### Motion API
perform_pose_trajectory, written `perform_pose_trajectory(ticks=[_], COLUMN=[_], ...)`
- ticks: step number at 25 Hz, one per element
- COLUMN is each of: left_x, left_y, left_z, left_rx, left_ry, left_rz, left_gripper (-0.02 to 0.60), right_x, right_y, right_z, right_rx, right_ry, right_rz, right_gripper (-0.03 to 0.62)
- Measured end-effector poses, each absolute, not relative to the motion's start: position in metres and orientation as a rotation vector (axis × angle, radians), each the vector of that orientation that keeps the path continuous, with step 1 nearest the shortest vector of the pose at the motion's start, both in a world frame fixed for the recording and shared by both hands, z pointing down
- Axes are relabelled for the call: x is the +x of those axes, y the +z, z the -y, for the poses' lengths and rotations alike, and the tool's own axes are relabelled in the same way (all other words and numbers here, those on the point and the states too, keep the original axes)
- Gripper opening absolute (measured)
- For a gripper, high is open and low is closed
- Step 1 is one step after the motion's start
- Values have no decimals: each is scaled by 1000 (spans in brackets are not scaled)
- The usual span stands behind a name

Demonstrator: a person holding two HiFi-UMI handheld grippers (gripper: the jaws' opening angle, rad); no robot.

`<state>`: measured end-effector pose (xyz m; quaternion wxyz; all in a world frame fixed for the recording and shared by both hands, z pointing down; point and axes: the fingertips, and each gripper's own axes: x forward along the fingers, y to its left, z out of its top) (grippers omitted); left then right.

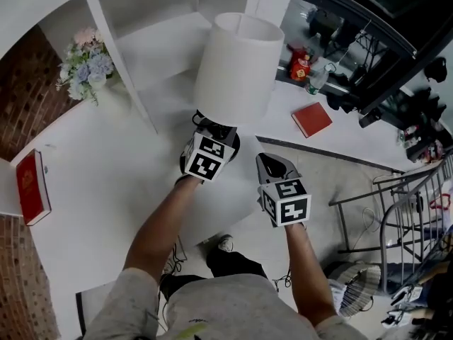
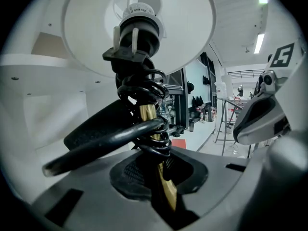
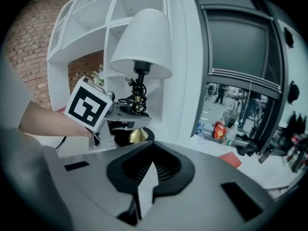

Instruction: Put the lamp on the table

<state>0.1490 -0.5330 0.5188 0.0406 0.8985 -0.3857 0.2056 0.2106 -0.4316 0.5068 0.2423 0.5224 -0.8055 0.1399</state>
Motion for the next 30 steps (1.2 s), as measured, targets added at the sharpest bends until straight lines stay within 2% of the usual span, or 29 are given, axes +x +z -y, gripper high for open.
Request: perform_pose_trajectory(ticks=[30], left_x=[151], left_y=[542], left_z=[530], left_rx=[2825], left_ry=[513], left_rz=[1236], left_gripper=[77], right_x=[205], right_y=[520], right_z=[444], right_rx=[1400], right_ry=[350], right_rz=[2237], right_gripper=[3])
